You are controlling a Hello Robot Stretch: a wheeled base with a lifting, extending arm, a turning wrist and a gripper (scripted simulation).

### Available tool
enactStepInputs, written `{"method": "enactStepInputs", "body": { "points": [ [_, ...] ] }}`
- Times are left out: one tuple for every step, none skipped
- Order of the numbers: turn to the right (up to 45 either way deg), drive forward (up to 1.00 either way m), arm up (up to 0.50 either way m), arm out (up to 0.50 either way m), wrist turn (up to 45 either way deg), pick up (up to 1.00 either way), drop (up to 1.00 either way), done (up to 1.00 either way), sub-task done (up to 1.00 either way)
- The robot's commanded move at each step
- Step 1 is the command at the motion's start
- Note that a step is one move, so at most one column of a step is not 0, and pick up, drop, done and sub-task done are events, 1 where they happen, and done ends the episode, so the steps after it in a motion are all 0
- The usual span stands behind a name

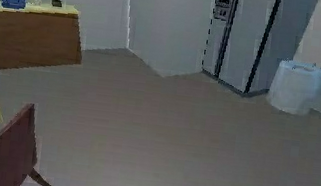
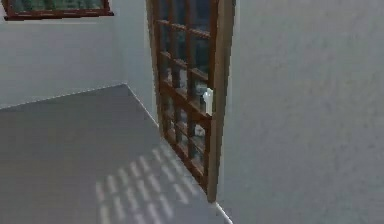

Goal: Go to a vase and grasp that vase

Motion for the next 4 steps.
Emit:
{"method": "enactStepInputs", "body": {
  "points": [
    [0.0,0.5,0.0,0.0,0.0,0.0,0.0,0.0,0.0],
    [-45.0,0.0,0.0,0.0,0.0,0.0,0.0,0.0,0.0],
    [-45.0,0.0,0.0,0.0,0.0,0.0,0.0,0.0,0.0],
    [-45.0,0.0,0.0,0.0,0.0,0.0,0.0,0.0,0.0]
  ]
}}
